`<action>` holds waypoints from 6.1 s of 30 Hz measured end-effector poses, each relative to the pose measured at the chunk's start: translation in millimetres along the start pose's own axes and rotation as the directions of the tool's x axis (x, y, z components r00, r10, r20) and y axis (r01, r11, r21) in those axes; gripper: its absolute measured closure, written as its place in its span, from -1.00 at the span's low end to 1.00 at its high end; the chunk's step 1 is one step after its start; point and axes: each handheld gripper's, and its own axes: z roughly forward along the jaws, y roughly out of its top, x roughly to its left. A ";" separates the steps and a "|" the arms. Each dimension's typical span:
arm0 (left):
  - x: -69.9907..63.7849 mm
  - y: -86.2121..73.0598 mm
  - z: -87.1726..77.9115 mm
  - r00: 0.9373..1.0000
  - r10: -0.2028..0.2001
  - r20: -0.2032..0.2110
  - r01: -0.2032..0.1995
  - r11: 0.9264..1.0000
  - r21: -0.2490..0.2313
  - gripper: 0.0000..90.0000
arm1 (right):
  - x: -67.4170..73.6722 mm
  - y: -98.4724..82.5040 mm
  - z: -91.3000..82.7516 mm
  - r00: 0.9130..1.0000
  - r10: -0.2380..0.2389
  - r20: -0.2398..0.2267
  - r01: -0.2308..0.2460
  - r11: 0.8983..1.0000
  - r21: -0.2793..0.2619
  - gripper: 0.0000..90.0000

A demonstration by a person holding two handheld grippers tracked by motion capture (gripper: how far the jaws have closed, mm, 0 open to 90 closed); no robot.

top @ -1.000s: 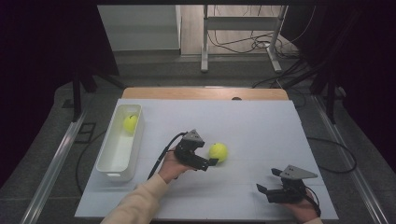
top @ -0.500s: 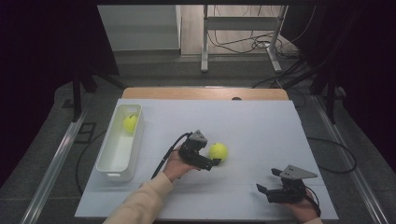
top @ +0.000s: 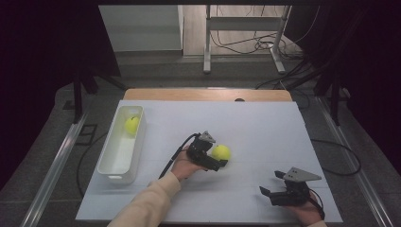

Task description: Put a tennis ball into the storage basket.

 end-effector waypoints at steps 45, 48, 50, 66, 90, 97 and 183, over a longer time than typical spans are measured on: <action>-13.4 6.1 -10.6 0.998 0.055 -0.029 -0.056 0.998 -0.040 -0.41 | -0.3 0.0 -1.1 1.000 -0.002 0.001 0.002 1.000 -0.004 -0.72; -14.6 5.9 -14.0 0.998 0.058 -0.030 -0.059 0.997 -0.048 -0.41 | -0.4 0.0 -1.1 1.000 -0.002 0.001 0.002 1.000 -0.004 -0.72; -14.9 5.8 -15.6 0.998 0.058 -0.030 -0.060 0.997 -0.050 -0.41 | -0.4 0.0 -1.1 1.000 -0.002 0.001 0.002 1.000 -0.004 -0.72; -15.8 5.0 -33.0 0.997 0.063 -0.043 -0.066 0.994 -0.082 -0.41 | 0.0 0.2 -1.3 1.000 -0.008 0.009 0.008 1.000 0.006 -0.72; -16.3 3.0 -46.2 0.996 0.069 -0.054 -0.074 0.992 -0.100 -0.41 | 0.2 0.0 -0.4 1.000 -0.007 -0.002 0.007 1.000 0.002 -0.72; -16.5 2.8 -48.6 0.996 0.071 -0.056 -0.077 0.991 -0.105 -0.41 | 0.2 0.0 -0.5 1.000 -0.010 0.000 0.010 1.000 0.004 -0.71; -4.6 -17.6 -71.7 0.997 -0.001 -0.077 -0.011 0.987 -0.159 -0.41 | 1.6 -1.4 2.5 1.000 -0.021 -0.010 0.021 1.000 0.018 -0.72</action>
